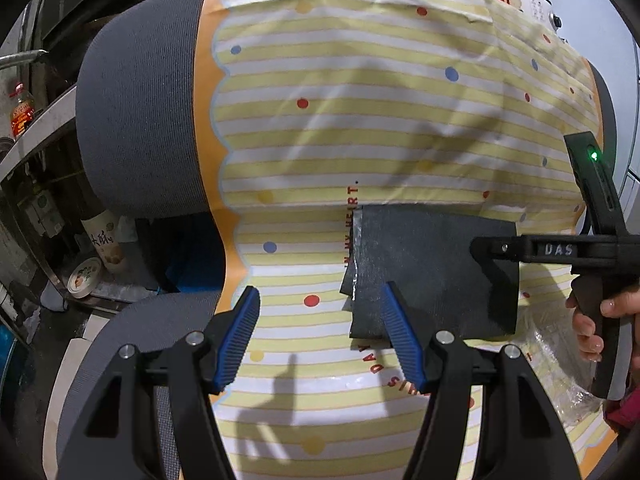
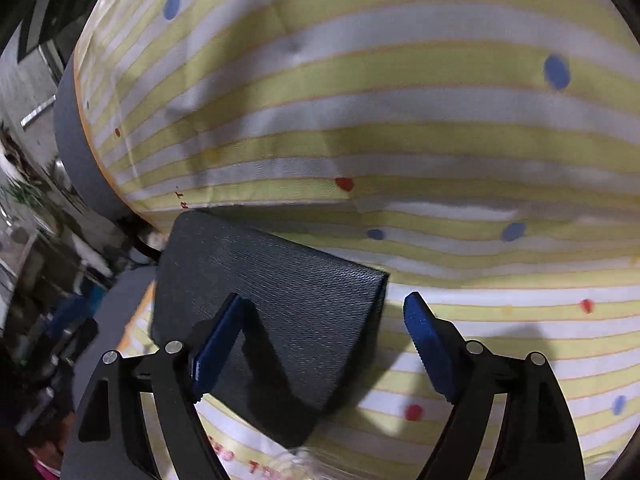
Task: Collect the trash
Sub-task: 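Grasp the black pad with the right tool and lift it, then grasp the clear plastic tray with the left tool while the right tool holds the black pad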
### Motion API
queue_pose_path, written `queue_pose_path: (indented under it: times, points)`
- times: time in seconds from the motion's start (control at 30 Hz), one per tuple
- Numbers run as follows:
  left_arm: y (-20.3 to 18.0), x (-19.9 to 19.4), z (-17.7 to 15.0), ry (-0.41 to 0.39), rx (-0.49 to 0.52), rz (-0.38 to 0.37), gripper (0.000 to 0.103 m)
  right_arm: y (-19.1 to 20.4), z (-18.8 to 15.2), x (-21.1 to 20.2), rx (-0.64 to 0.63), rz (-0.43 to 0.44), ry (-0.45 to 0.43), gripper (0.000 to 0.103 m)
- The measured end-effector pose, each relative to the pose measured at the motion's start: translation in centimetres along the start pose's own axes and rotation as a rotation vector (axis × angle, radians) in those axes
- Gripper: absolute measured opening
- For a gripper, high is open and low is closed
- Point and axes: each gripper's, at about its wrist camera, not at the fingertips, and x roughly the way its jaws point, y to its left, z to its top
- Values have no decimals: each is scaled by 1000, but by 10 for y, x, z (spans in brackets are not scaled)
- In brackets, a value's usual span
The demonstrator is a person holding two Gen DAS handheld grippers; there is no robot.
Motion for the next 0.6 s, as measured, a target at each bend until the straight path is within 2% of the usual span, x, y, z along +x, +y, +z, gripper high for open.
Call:
queue_pose_path:
  times: [0.13, 0.2, 0.23, 0.3, 0.37, 0.43, 0.5, 0.6]
  points:
    - [3, -7, -2, -2, -8, 12, 61, 32, -11, -20, -116, 42, -32, 29]
    - [6, -16, -3, -8, -15, 26, 61, 52, -14, -41, -171, 57, -97, 16]
    - [7, -20, -4, -11, -16, 31, 61, 66, -15, -60, -206, 52, -158, 9]
    - [9, -30, -6, -16, -16, 47, 61, 84, -17, -88, -243, 15, -248, 5]
    - [8, -39, -9, -15, -17, 50, 61, 99, -22, -125, -270, -41, -351, 4]
    - [4, -49, -14, -9, -16, 39, 61, 106, -28, -157, -275, -95, -417, 4]
    - [-5, -57, -18, -3, -7, 19, 61, 107, -33, -182, -274, -166, -458, 4]
    - [-28, -64, -25, 3, 29, -28, 61, 98, -57, -215, -277, -319, -481, 4]
